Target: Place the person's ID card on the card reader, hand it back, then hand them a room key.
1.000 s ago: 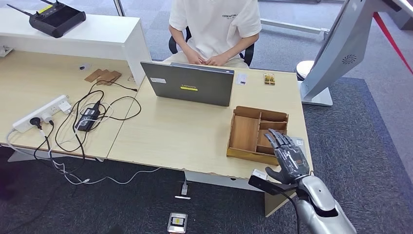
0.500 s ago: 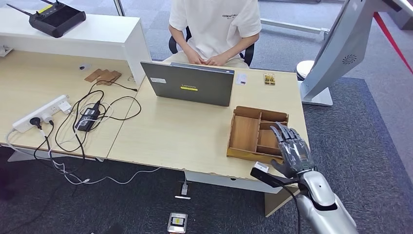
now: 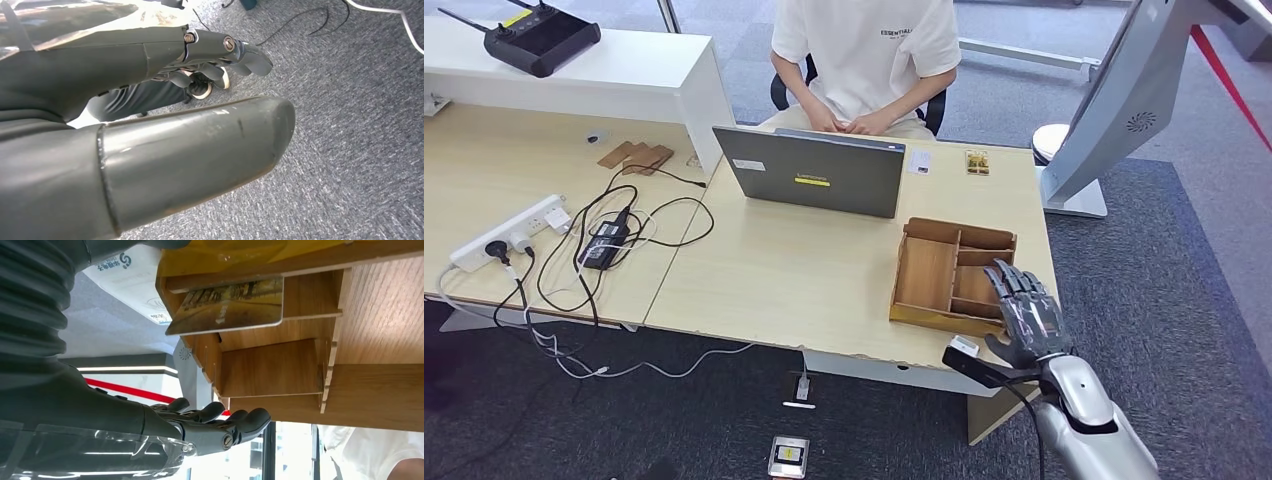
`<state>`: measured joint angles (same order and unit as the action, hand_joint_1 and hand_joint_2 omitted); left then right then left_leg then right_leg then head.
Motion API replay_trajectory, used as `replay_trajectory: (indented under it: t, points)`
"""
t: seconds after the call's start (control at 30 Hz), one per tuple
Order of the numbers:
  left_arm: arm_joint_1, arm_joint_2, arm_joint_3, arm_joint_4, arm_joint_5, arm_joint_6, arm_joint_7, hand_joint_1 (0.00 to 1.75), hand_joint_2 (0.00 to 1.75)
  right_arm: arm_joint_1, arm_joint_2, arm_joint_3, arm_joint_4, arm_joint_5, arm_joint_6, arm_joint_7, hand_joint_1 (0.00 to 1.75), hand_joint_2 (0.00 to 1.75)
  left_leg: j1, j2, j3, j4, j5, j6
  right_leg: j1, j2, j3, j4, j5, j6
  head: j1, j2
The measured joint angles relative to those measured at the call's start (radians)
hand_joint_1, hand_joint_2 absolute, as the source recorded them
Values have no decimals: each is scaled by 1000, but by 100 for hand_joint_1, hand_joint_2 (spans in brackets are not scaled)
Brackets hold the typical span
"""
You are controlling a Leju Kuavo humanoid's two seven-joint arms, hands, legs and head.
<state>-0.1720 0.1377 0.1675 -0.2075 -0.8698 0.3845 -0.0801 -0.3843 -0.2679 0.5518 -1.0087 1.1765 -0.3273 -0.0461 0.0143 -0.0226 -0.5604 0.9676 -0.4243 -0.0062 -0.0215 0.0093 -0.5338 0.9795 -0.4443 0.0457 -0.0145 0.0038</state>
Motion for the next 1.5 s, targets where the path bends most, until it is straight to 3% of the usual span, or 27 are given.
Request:
replay_trajectory:
  t: [0.57,1.3,1.33,1.43,1.5]
  points:
    - [0,3,0,0,-3,0,4,0,0,8,10,-2,4,-34,-31,-72,0,175,0,0,0,0,0,0,0,0,0,0,0,0,0,0]
    - [3,8,0,0,4,0,-4,0,0,13,18,-9,-3,-31,-13,-69,0,175,0,0,0,0,0,0,0,0,0,0,0,0,0,0]
    - [3,8,0,0,4,1,-4,0,0,13,19,-9,-3,-28,-9,-66,32,175,0,0,0,0,0,0,0,0,0,0,0,0,0,0]
    - [4,8,0,0,6,3,-6,0,0,12,19,-9,4,-18,8,-48,161,175,0,0,0,0,0,0,0,0,0,0,0,0,0,0]
    - [4,8,0,0,6,4,-7,0,0,12,19,-11,11,-14,15,-39,175,175,0,0,0,0,0,0,0,0,0,0,0,0,0,0]
